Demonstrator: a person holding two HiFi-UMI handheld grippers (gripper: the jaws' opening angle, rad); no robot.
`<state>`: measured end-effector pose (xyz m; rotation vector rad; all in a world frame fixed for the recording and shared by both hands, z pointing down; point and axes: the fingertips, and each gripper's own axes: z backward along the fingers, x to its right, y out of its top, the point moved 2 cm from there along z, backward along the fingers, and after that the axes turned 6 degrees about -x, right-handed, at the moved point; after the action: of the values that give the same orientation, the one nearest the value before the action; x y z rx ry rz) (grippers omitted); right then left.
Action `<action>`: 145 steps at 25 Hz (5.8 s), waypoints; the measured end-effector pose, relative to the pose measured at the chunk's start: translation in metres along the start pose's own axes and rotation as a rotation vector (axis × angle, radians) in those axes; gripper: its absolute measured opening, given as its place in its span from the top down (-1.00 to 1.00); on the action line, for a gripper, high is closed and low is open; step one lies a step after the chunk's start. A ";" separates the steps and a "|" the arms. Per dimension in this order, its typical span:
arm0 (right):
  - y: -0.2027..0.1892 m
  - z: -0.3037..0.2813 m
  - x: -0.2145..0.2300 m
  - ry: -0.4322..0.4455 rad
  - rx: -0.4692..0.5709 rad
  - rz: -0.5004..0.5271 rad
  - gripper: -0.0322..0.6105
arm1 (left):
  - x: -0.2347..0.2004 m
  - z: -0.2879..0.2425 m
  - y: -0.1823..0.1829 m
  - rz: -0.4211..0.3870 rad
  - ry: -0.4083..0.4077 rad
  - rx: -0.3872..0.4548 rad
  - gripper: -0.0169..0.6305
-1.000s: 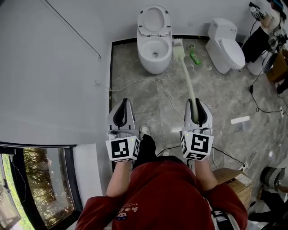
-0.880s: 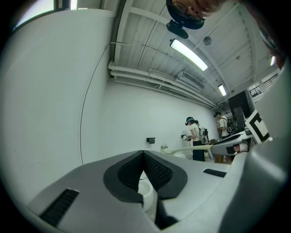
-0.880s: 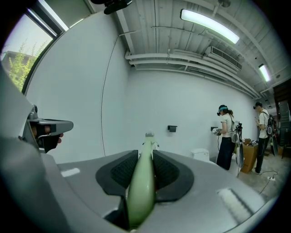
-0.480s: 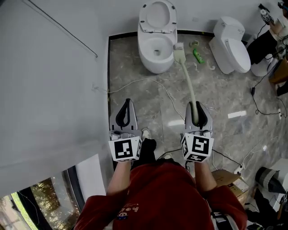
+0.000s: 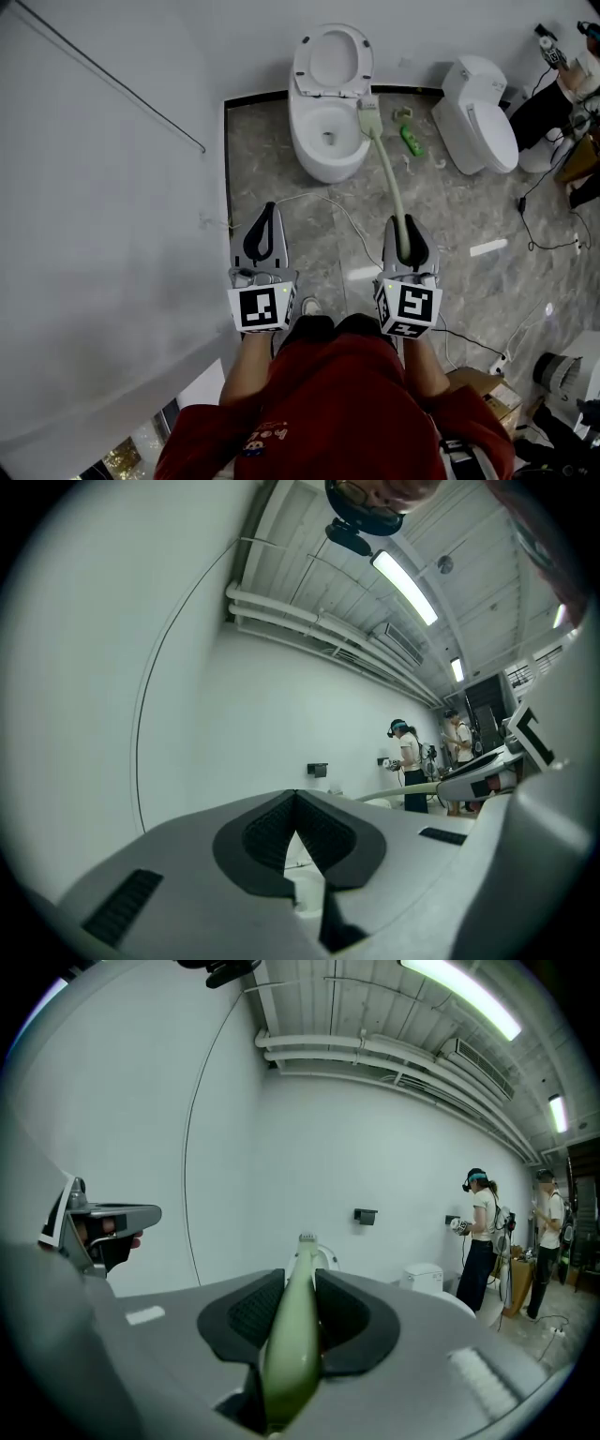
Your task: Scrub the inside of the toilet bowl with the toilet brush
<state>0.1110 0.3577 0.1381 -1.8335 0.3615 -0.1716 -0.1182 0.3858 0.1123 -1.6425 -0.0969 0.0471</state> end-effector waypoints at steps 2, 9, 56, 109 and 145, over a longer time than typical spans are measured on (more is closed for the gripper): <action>0.006 -0.007 0.001 -0.010 0.013 -0.002 0.55 | -0.004 -0.006 0.007 -0.014 -0.010 0.019 0.93; 0.011 -0.039 0.005 -0.033 0.042 -0.022 0.55 | -0.021 -0.037 0.007 -0.041 -0.001 0.039 0.93; -0.221 -0.514 0.102 0.069 -0.484 0.028 0.55 | -0.041 -0.518 -0.269 -0.020 -0.148 -0.194 0.93; -0.402 -0.585 0.064 -0.014 -0.690 -0.111 0.56 | -0.046 -0.515 -0.425 0.055 -0.173 -0.364 0.93; -0.363 -0.576 0.105 -0.051 -0.647 -0.144 0.56 | -0.036 -0.525 -0.430 0.052 -0.185 -0.379 0.93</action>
<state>0.0939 -0.1087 0.6450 -2.5003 0.2641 -0.1129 -0.1221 -0.1081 0.5791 -2.0171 -0.2148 0.2323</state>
